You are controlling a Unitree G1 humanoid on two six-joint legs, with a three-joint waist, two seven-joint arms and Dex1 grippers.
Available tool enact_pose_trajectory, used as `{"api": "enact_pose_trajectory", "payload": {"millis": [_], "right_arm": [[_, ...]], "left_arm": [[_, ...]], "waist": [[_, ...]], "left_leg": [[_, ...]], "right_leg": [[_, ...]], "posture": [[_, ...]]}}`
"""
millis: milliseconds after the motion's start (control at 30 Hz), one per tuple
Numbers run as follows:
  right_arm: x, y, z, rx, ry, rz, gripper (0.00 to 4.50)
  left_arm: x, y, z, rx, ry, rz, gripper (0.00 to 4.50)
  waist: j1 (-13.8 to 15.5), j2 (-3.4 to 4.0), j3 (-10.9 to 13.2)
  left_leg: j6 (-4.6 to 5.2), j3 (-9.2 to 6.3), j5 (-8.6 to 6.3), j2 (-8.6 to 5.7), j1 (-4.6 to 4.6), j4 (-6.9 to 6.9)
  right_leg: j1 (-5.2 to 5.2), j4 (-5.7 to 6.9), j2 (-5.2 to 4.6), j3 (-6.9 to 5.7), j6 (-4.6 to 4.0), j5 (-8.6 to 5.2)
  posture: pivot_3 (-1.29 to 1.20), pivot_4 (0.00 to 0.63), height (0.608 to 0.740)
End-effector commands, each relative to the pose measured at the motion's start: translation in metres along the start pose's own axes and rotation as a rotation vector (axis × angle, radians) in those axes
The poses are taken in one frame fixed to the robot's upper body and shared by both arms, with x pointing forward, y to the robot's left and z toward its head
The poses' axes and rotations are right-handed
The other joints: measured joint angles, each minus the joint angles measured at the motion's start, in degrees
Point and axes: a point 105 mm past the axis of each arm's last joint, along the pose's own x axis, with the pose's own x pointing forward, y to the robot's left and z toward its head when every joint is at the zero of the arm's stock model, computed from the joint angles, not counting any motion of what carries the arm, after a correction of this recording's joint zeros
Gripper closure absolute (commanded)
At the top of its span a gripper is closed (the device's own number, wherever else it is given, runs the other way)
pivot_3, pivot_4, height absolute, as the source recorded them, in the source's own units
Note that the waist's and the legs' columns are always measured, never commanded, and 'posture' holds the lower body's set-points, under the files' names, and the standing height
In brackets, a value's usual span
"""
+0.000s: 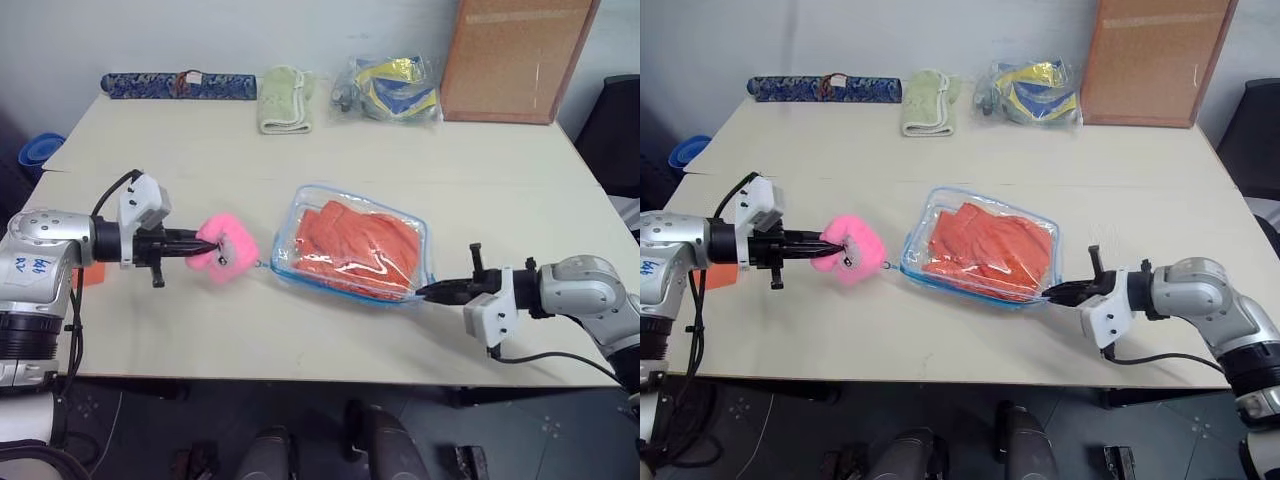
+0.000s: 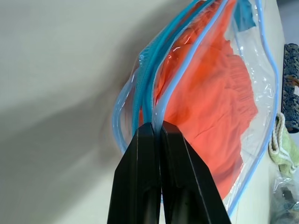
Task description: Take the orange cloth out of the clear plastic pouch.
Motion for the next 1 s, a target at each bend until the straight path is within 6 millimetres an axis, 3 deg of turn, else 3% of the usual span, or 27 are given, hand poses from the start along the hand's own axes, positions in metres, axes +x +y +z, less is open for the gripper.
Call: {"api": "enact_pose_trajectory", "payload": {"millis": [33,100,200,367,533,567,767,833,900,1000], "right_arm": [[-0.006,-0.010,0.003,0.002,0.010,-0.031,4.47],[-0.003,-0.012,0.004,0.051,0.006,-0.039,4.47],[-0.003,-0.012,0.003,0.120,0.016,-0.037,3.76],[-0.009,-0.012,0.004,0.185,0.046,-0.071,2.04],[-0.021,-0.019,0.015,0.386,0.059,-0.199,0.30],[-0.024,-0.019,0.021,0.467,0.044,-0.226,0.04],[-0.028,-0.030,0.063,0.811,-0.113,-0.321,0.04],[-0.024,-0.033,0.079,0.882,-0.161,-0.326,0.04],[-0.020,-0.035,0.088,0.941,-0.183,-0.329,0.04],[-0.015,-0.037,0.097,1.019,-0.212,-0.331,0.04]], "left_arm": [[0.009,-0.012,0.002,0.027,-0.017,-0.023,4.44],[0.019,-0.017,-0.001,-0.003,-0.026,-0.043,4.44],[0.024,-0.016,-0.003,-0.035,-0.029,-0.016,3.46],[0.019,-0.013,-0.009,-0.084,-0.022,0.018,1.87],[-0.005,-0.002,-0.026,-0.164,-0.008,0.115,0.32],[-0.012,0.004,-0.029,-0.182,-0.002,0.148,0.30],[-0.028,0.037,-0.005,-0.070,-0.020,0.289,0.30],[-0.036,0.045,0.031,0.101,-0.034,0.302,0.30],[-0.032,0.036,0.069,0.247,-0.078,0.242,0.30],[-0.002,0.002,0.096,0.476,-0.074,0.061,0.30]], "waist": [[0.00,0.01,0.00],[0.10,0.01,0.00],[0.10,0.00,0.00],[0.18,0.00,0.00],[0.18,0.01,0.00],[0.21,0.01,0.00],[1.41,-0.02,-0.01],[1.64,-0.04,-0.02],[1.81,-0.08,-0.04],[1.79,-0.07,-0.04]], "left_leg": [[0.00,0.01,0.00,0.00,0.01,-0.01],[-0.01,0.00,0.00,0.02,0.01,0.00],[0.00,0.00,0.00,0.01,-0.01,0.03],[0.00,0.00,0.00,0.01,0.01,0.02],[-0.04,-0.02,-0.02,0.04,0.01,0.01],[-0.04,-0.02,-0.02,0.04,0.01,0.01],[-0.06,-0.06,-0.05,0.04,0.01,0.07],[-0.06,-0.07,-0.06,0.04,0.01,0.07],[-0.08,-0.16,-0.08,0.04,-0.06,0.04],[-0.03,-0.10,-0.12,-0.05,-0.05,0.00]], "right_leg": [[0.00,0.00,0.00,0.01,0.00,0.00],[0.00,0.02,0.00,0.01,0.00,0.00],[0.00,0.02,0.00,0.01,0.00,0.00],[0.00,0.02,-0.01,0.01,0.00,0.00],[-0.01,0.02,0.00,0.01,0.00,0.00],[-0.01,0.03,0.00,0.01,0.00,0.00],[0.02,0.04,-0.01,-0.01,-0.02,0.01],[0.03,0.02,-0.02,-0.01,-0.03,0.02],[0.01,-0.03,0.00,-0.10,-0.03,0.02],[0.01,-0.07,-0.02,-0.08,-0.02,0.02]], "posture": [[0.00,0.150,0.740],[0.00,0.150,0.740],[0.00,0.150,0.740],[0.00,0.150,0.740],[0.00,0.150,0.740],[0.00,0.150,0.740],[0.00,0.150,0.740],[0.00,0.150,0.740],[0.00,0.150,0.740],[0.00,0.150,0.740]]}}
